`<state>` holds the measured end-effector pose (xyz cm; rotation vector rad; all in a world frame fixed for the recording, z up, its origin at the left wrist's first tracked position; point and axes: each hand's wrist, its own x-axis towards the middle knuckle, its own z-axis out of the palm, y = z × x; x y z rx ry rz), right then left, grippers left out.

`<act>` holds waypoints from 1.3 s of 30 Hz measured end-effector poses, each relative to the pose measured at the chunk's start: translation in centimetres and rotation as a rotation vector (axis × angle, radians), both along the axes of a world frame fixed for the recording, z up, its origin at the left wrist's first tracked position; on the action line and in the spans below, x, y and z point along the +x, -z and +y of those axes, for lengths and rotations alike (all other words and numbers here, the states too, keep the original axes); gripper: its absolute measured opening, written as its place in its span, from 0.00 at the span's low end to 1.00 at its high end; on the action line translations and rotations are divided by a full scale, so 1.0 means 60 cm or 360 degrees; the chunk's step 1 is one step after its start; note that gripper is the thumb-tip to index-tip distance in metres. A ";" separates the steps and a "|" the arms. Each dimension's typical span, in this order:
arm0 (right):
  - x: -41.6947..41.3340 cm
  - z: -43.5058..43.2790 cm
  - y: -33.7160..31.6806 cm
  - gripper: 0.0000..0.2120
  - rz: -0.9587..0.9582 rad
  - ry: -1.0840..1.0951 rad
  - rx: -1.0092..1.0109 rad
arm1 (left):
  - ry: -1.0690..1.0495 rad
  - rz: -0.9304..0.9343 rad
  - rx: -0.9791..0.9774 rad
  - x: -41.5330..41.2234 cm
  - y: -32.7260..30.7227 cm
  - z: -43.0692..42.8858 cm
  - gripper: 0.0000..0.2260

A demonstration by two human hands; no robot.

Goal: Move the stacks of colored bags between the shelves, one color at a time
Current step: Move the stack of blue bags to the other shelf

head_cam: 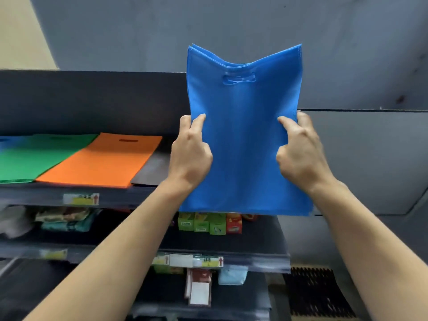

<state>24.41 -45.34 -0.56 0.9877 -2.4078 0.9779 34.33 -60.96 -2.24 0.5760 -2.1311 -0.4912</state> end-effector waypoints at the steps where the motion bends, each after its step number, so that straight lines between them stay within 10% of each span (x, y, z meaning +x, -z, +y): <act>1: 0.011 -0.031 -0.001 0.30 0.0006 -0.0028 0.0000 | -0.0029 0.0002 0.0001 0.016 0.000 -0.029 0.26; 24: 0.227 -0.479 0.010 0.26 -0.0182 -0.1032 -0.0093 | -0.0936 -0.0068 0.0126 0.347 0.002 -0.337 0.27; 39: 0.509 -0.784 0.024 0.29 -0.0188 -0.1105 -0.0033 | -0.1040 -0.0051 0.0143 0.638 0.019 -0.626 0.26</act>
